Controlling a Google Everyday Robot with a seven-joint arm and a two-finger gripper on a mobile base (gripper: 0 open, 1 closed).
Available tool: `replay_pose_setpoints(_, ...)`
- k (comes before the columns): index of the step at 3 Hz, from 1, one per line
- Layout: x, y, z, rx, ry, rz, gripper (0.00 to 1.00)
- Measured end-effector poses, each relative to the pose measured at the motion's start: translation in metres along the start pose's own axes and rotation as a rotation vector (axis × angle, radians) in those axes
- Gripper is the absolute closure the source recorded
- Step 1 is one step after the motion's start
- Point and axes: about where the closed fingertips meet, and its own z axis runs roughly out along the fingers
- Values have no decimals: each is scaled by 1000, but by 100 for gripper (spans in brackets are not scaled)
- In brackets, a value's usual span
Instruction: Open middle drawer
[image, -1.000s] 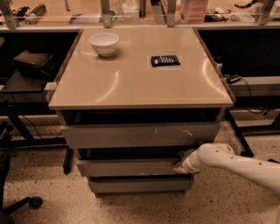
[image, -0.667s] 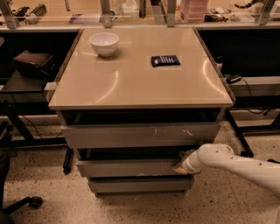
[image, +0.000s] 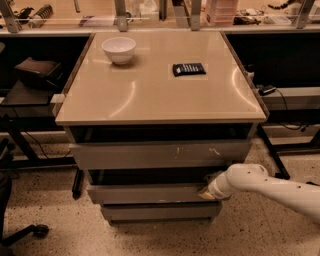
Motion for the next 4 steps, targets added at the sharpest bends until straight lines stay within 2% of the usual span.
replay_pose_setpoints(3,-6,-2,-16,43,-30,-6,100)
replay_pose_setpoints(4,1,39,-21,17,-65,12,100)
